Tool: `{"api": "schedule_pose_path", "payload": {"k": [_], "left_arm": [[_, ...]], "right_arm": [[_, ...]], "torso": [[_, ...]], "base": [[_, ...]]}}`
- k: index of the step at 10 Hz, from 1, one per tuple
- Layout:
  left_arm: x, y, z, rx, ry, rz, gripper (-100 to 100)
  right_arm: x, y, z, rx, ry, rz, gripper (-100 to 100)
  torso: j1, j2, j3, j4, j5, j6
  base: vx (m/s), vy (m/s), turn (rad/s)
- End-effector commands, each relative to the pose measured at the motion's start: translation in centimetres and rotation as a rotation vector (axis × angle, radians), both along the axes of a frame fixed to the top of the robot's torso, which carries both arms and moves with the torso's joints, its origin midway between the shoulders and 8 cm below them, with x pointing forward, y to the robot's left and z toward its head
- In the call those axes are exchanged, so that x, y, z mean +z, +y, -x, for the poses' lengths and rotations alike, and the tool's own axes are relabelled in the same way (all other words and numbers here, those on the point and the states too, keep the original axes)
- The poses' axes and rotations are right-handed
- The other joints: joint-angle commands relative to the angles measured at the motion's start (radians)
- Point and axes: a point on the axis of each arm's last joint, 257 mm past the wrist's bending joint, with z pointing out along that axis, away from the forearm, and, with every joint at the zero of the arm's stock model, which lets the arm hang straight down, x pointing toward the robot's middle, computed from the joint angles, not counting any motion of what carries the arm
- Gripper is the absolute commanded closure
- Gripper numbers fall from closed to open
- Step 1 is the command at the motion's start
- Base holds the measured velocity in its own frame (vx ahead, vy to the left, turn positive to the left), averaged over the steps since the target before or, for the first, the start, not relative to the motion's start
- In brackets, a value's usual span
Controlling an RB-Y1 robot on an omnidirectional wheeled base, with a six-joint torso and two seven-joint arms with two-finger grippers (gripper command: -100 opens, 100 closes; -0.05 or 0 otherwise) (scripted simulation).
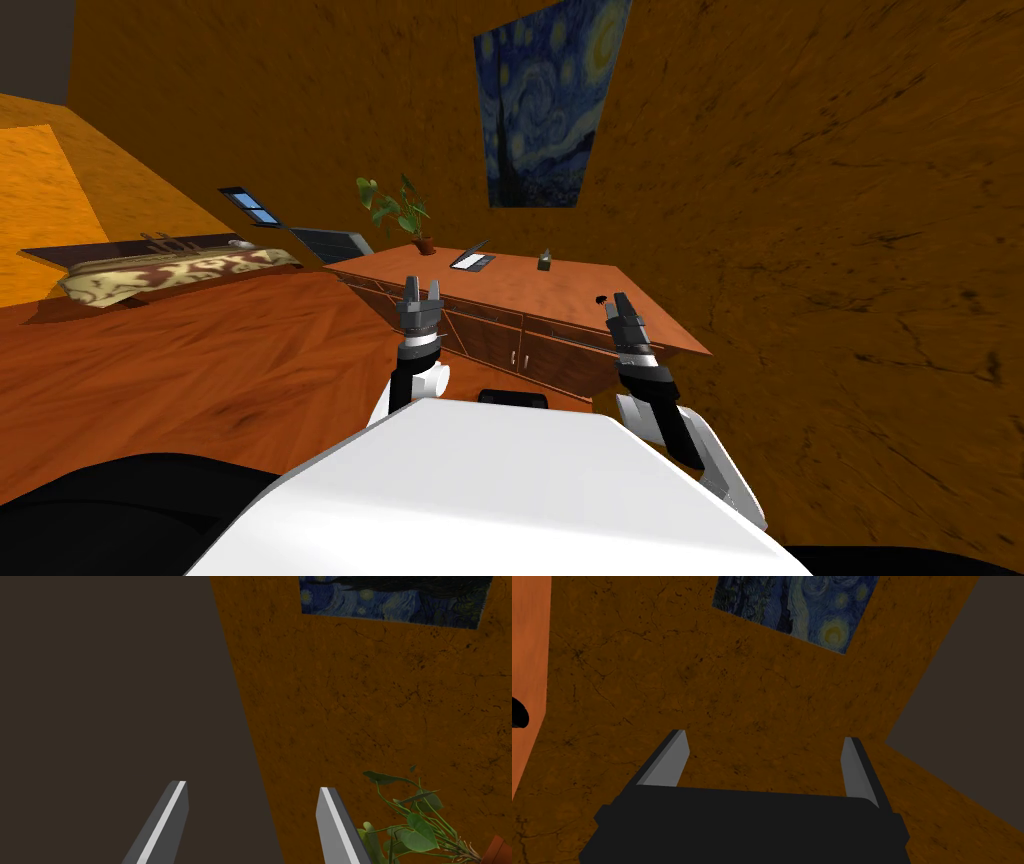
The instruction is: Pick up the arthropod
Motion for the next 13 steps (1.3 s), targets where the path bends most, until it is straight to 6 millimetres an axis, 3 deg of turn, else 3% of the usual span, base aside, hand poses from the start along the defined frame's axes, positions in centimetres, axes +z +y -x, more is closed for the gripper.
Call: {"api": "schedule_pose_path", "payload": {"k": [1, 2, 3, 4, 5, 6, 7, 8, 9, 10, 11, 12, 13], "left_arm": [[0.0, 0.0, 0.0, 0.0, 0.0, 0.0, 0], [0.0, 0.0, 0.0, 0.0, 0.0, 0.0, 0], [0.0, 0.0, 0.0, 0.0, 0.0, 0.0, 0], [0.0, 0.0, 0.0, 0.0, 0.0, 0.0, 0], [0.0, 0.0, 0.0, 0.0, 0.0, 0.0, 0], [0.0, 0.0, 0.0, 0.0, 0.0, 0.0, 0], [0.0, 0.0, 0.0, 0.0, 0.0, 0.0, 0], [0.0, 0.0, 0.0, 0.0, 0.0, 0.0, 0], [0.0, 0.0, 0.0, 0.0, 0.0, 0.0, 0], [0.0, 0.0, 0.0, 0.0, 0.0, 0.0, 0], [0.0, 0.0, 0.0, 0.0, 0.0, 0.0, 0], [0.0, 0.0, 0.0, 0.0, 0.0, 0.0, 0], [0.0, 0.0, 0.0, 0.0, 0.0, 0.0, 0]], "right_arm": [[-1.5, -1.3, -0.3, -0.024, 0.051, 0.069, -100], [-2.8, -2.7, -0.3, -0.052, 0.096, 0.12, -100], [-2.8, -2.5, -0.3, -0.043, 0.098, 0.136, -100], [-4.2, -4.1, -0.3, -0.07, 0.144, 0.19, -100], [-4.1, -4.0, -0.3, -0.065, 0.146, 0.2, -100], [-5.4, -5.6, -0.2, -0.093, 0.193, 0.256, -100], [-5.4, -5.5, -0.2, -0.087, 0.195, 0.267, -100], [-6.6, -7.3, 0.0, -0.113, 0.244, 0.329, -100], [-6.6, -7.2, 0.0, -0.109, 0.244, 0.336, -100], [-7.8, -9.1, 0.3, -0.137, 0.294, 0.394, -100], [-7.7, -9.0, 0.2, -0.13, 0.294, 0.406, -100], [-8.8, -11.1, 0.6, -0.158, 0.344, 0.466, -100], [-8.7, -11.0, 0.5, -0.151, 0.344, 0.478, -100]], "torso": [[0.0, 0.0, 0.0, 0.0, 0.0, 0.0], [0.0, -0.001, 0.0, 0.0, 0.0, 0.0], [0.0, 0.0, 0.0, 0.0, 0.0, 0.0], [0.0, 0.0, 0.0, 0.0, 0.0, 0.0], [0.0, 0.0, 0.0, 0.0, 0.0, 0.0], [0.0, -0.001, 0.0, 0.0, 0.0, 0.0], [0.0, -0.001, -0.001, 0.0, 0.0, 0.0], [0.0, -0.001, -0.001, 0.0, 0.0, 0.0], [0.0, -0.001, -0.001, 0.0, 0.0, 0.0], [0.0, -0.001, -0.001, 0.0, 0.0, 0.0], [0.0, -0.001, -0.001, 0.0, 0.0, 0.0], [0.0, -0.001, -0.001, 0.0, 0.0, 0.0], [0.0, -0.001, -0.001, 0.0, 0.0, 0.0]], "base": [[-0.029, 0.025, 0.05], [-0.04, 0.032, 0.079], [-0.035, 0.026, 0.033], [-0.042, 0.029, 0.068], [-0.03, 0.023, 0.023], [-0.023, 0.034, 0.064], [-0.02, 0.025, 0.03], [-0.03, 0.031, 0.051], [-0.026, 0.03, 0.032], [-0.031, 0.036, 0.064], [-0.025, 0.024, 0.029], [-0.026, 0.027, 0.061], [-0.022, 0.027, 0.033]]}}
